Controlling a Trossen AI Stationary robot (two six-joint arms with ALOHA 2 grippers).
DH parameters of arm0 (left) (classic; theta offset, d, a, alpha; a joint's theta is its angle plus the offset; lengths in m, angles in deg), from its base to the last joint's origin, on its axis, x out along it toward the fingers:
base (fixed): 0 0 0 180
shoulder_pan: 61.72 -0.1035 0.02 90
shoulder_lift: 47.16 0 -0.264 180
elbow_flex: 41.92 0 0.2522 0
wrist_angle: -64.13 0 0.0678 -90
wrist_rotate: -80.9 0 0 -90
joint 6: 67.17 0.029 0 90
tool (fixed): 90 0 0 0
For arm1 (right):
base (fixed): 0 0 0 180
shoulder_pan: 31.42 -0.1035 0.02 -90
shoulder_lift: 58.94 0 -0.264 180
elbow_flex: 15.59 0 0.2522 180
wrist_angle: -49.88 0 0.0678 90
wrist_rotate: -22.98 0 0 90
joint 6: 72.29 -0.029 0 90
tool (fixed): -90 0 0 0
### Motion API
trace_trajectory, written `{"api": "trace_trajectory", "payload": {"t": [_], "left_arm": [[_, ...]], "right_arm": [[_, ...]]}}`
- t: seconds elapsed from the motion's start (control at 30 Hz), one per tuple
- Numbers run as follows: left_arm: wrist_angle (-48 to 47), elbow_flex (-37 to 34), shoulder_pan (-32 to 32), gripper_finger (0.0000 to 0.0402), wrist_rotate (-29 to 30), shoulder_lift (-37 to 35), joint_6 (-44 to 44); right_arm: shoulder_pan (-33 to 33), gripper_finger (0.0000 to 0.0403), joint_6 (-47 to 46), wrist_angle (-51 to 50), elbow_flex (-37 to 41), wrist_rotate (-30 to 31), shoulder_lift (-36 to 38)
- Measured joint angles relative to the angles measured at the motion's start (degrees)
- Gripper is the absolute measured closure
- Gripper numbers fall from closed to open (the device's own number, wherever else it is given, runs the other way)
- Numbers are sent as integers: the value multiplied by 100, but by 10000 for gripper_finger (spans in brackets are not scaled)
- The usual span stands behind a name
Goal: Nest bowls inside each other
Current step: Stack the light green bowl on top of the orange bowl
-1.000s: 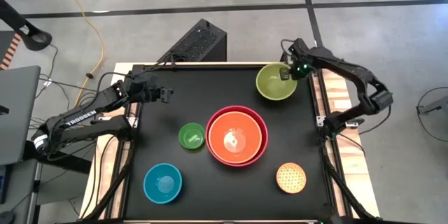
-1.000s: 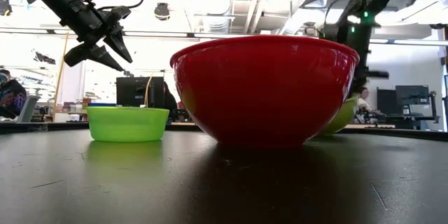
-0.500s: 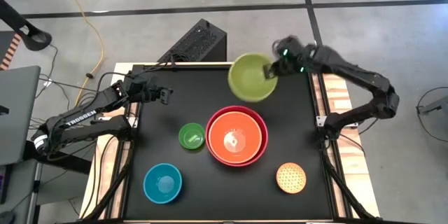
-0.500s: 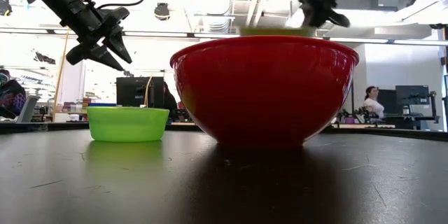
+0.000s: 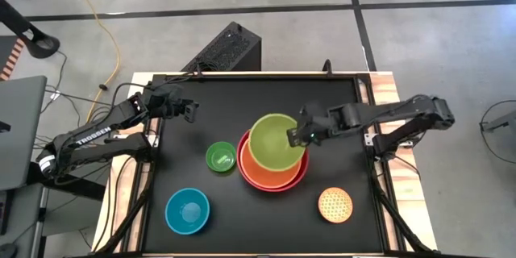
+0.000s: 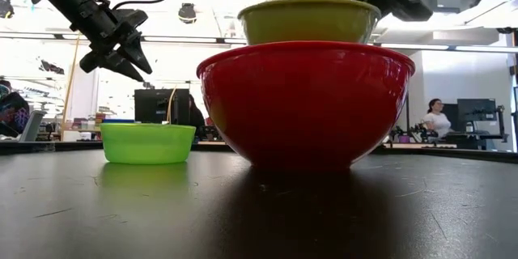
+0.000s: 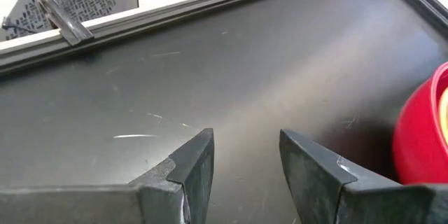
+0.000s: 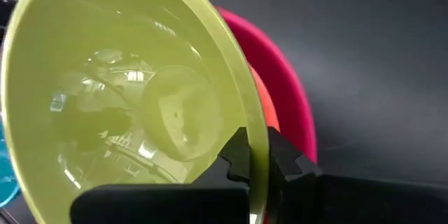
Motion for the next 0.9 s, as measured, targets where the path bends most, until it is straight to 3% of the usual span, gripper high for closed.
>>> {"api": "trace_trajectory", "payload": {"t": [0.57, 0.9], "left_arm": [[-34, 0, 0, 250, -130, 2, 71], [-42, 0, 0, 250, -246, 2, -5]], "right_arm": [[-236, 386, -555, 459, 9, -452, -1233], [-169, 366, -461, 481, 9, -459, -1354]]}}
